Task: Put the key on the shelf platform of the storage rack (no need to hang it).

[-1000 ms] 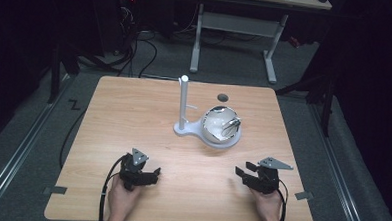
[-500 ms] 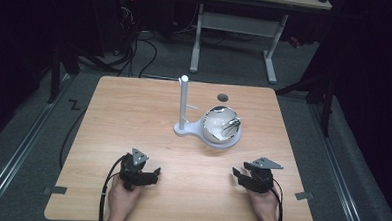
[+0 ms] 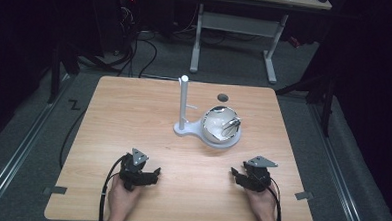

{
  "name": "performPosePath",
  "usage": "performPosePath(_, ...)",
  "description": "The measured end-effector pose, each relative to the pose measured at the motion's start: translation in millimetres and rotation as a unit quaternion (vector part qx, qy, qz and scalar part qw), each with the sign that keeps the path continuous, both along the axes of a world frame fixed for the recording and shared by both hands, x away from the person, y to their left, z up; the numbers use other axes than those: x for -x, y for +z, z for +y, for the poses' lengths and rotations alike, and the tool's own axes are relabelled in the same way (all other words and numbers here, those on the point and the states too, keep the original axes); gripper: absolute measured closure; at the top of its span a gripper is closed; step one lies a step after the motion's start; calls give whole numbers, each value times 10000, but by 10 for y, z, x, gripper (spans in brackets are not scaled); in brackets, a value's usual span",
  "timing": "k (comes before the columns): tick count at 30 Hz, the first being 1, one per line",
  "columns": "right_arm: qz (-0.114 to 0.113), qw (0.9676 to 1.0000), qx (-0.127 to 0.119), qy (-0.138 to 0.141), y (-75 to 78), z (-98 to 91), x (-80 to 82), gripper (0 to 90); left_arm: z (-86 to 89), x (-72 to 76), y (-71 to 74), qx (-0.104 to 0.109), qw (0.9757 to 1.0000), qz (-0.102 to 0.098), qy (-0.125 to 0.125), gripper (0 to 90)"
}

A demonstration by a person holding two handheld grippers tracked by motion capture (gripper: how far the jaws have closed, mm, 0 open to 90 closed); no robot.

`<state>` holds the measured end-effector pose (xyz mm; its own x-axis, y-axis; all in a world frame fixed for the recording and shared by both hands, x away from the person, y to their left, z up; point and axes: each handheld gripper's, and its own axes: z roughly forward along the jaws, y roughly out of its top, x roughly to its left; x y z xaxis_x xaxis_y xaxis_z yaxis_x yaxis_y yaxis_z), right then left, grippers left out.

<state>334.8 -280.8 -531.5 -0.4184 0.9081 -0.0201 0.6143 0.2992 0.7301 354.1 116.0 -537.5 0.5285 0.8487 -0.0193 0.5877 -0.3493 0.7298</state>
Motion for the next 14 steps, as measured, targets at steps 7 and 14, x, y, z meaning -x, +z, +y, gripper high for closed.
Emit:
performPosePath(7,-8,10000,23,-41,-1,4,1,418,2,1,0,-5,10000,0,-4,156)
performPosePath(14,-4,10000,19,-38,-1,2,1,416,2,2,0,-7,10000,0,-3,156)
